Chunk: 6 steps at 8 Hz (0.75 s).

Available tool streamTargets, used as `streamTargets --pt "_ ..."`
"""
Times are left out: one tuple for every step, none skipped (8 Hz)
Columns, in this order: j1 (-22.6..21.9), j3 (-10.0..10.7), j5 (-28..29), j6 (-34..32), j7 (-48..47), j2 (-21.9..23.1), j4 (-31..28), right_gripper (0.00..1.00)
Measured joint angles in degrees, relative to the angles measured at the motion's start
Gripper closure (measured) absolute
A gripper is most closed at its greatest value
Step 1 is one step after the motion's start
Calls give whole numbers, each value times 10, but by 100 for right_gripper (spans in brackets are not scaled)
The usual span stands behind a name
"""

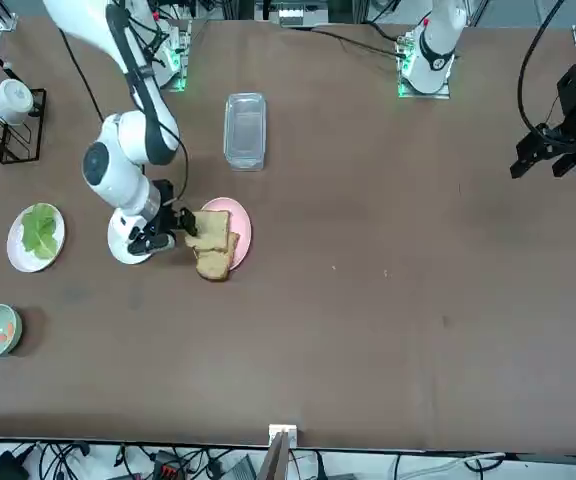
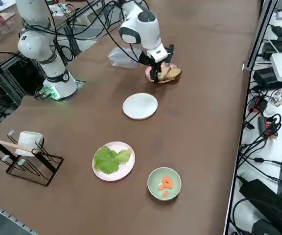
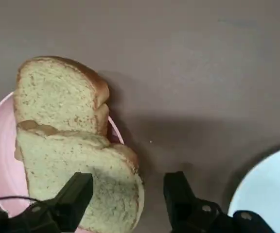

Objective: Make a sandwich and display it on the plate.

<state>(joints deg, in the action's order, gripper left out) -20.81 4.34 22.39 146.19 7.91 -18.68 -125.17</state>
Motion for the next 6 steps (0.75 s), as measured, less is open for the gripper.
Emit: streamTargets --pt "0 0 0 0 0 -1 0 11" --pt "0 0 0 0 0 -4 0 11" --pt "0 0 0 -1 0 -8 0 11" --pt "0 0 0 -1 0 -13 0 11" --pt "0 0 0 -1 0 -18 1 11" --pt "0 0 0 -9 0 -21 4 12"
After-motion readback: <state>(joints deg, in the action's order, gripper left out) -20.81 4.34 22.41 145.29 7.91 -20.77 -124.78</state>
